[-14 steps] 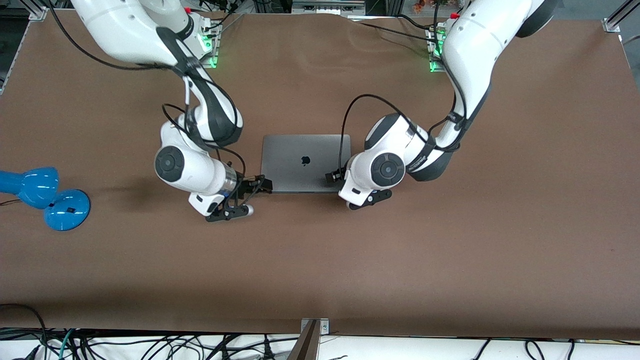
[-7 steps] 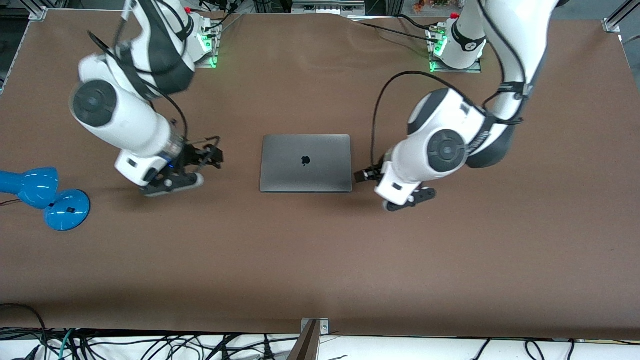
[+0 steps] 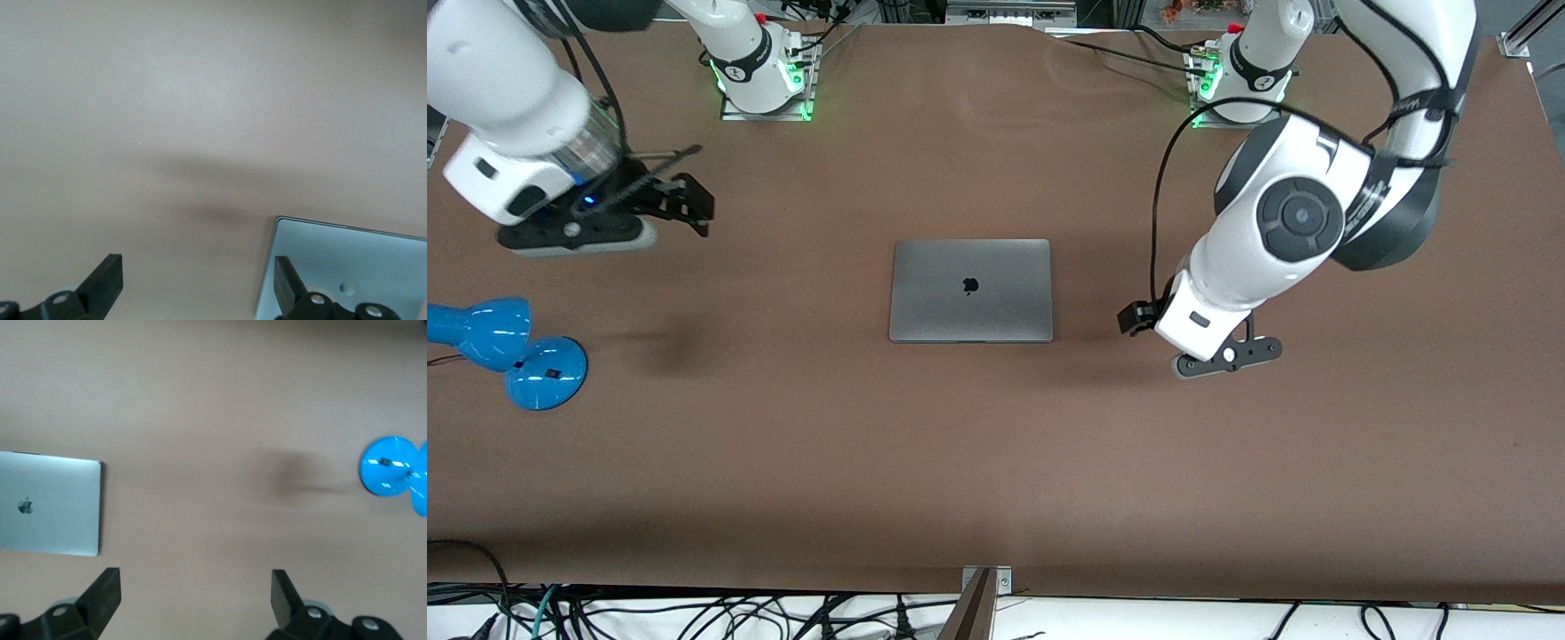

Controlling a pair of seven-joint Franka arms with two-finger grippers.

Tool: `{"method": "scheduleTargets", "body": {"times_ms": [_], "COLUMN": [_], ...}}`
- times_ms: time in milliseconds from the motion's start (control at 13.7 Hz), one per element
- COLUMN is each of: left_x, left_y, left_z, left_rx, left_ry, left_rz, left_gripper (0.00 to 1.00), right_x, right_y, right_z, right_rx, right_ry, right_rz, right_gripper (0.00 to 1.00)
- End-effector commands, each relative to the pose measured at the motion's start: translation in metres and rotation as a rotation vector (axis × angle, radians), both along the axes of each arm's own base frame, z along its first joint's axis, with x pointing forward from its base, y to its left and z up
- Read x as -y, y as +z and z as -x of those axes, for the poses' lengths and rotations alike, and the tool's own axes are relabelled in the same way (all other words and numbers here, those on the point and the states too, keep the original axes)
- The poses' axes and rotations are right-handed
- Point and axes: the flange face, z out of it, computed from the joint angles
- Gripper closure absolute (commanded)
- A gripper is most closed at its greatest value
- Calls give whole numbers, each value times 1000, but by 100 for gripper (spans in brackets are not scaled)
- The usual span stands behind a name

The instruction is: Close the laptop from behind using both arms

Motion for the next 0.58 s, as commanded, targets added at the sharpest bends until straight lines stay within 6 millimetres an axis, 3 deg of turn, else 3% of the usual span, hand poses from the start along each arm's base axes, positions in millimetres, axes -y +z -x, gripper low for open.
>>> {"method": "scheduleTargets", "body": {"times_ms": [0, 219, 510], "left_x": [-26, -36, -87], "left_y": [31, 51, 78], "left_z": [20, 43, 63], "left_rx": [36, 40, 29], "left_ry": [-74, -122, -170], "left_rz": [-64, -86, -35], "left_gripper": [0, 0, 0], "right_x": [28, 50, 75], "right_y": [12, 19, 23], "right_z": [7, 11, 10], "right_rx": [-4, -4, 0], "right_ry": [-41, -90, -138], "right_rz": [3, -47, -59], "right_gripper": [0, 0, 0]}}
